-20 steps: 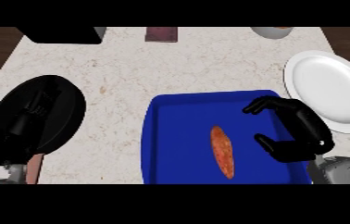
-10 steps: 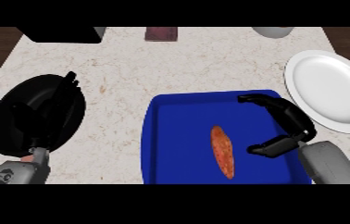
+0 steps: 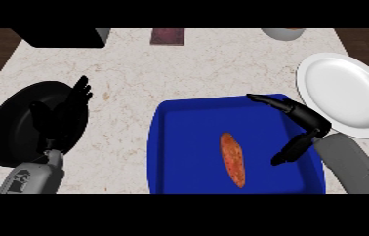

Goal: Pick the sweet potato from the tray and place it in the plate

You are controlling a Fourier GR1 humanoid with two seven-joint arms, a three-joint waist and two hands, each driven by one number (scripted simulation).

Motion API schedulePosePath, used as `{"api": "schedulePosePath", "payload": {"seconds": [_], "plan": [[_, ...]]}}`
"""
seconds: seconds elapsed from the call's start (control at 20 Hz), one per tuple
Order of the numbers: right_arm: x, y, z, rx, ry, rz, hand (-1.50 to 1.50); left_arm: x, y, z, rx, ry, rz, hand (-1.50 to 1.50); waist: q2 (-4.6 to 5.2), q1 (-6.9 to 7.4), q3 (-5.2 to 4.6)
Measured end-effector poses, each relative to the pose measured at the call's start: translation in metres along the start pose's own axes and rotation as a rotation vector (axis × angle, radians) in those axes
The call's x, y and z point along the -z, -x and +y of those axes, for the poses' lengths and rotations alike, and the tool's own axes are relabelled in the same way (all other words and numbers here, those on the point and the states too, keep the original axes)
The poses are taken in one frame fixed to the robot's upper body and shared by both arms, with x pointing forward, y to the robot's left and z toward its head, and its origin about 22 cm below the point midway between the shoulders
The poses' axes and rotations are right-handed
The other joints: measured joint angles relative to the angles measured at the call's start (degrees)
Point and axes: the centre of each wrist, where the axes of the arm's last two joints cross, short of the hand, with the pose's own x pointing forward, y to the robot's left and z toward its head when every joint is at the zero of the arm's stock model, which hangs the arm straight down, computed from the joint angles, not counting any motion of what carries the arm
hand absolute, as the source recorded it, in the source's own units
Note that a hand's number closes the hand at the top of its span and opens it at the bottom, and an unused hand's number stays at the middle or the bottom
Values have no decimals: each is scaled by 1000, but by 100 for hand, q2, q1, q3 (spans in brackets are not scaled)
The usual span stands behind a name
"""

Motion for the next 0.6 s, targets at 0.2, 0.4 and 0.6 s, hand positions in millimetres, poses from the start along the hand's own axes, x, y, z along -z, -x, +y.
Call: {"api": "schedulePosePath", "payload": {"seconds": [0.2, 0.4, 0.6], "plan": [[8, -12, -6, -53, -71, 19, -150, -1, 1, 3, -3, -5, 6, 0, -19, -35, -3], [17, -22, -2, -100, -178, 66, -150, -1, -3, 7, -3, -6, 1, 0, -28, -49, -5], [23, -29, 9, -173, -258, 97, -150, 2, -1, 5, 1, -8, 8, 0, -31, -62, -5]]}}
